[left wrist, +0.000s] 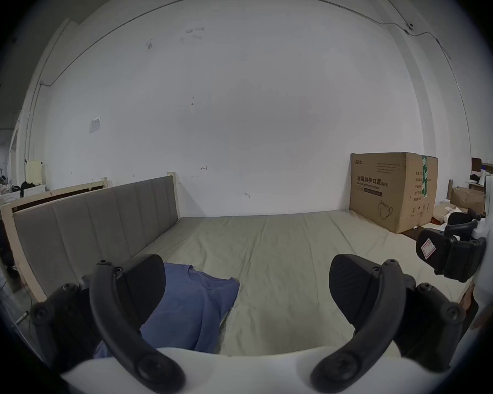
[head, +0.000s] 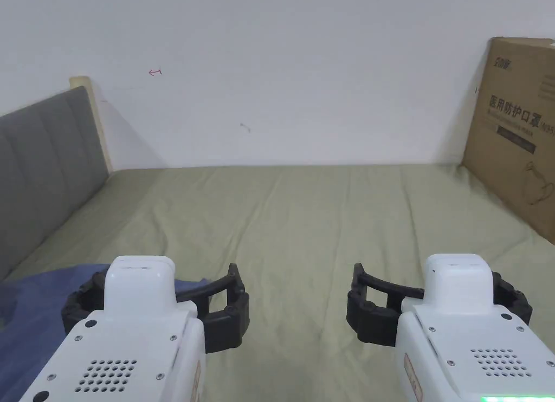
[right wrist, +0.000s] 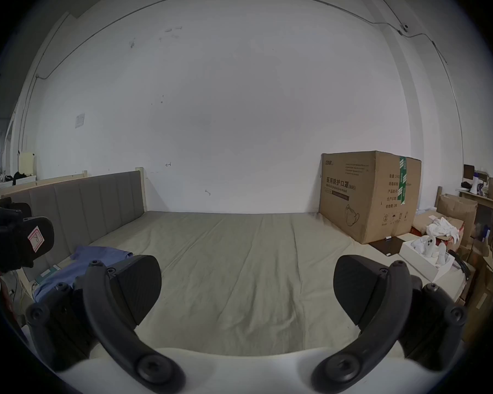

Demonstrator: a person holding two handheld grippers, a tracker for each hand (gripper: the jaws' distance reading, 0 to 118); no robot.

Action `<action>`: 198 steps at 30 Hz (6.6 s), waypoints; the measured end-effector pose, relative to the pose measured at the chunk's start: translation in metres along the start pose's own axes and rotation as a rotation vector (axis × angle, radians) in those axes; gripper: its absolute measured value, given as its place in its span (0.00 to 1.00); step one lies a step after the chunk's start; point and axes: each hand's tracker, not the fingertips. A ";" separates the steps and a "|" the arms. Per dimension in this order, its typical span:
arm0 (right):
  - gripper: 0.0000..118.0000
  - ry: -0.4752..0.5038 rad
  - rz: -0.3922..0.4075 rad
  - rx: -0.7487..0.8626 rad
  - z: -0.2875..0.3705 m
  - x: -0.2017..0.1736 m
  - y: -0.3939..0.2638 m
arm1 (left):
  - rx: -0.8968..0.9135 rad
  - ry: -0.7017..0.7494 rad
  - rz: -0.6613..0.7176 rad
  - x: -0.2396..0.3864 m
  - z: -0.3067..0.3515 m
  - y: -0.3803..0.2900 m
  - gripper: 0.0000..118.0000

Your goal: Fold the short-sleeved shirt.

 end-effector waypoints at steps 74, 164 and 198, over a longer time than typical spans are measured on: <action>0.00 -0.091 0.103 0.004 0.003 -0.025 0.007 | 0.048 -0.055 0.069 0.001 0.003 0.005 0.00; 0.00 -0.406 -0.254 -0.326 -0.020 0.159 -0.024 | -0.867 -0.843 -0.056 0.324 -0.180 -0.099 0.04; 0.00 -0.103 -0.178 -0.525 -0.090 0.055 -0.073 | -0.877 -0.170 0.284 -0.025 -0.231 -0.161 0.77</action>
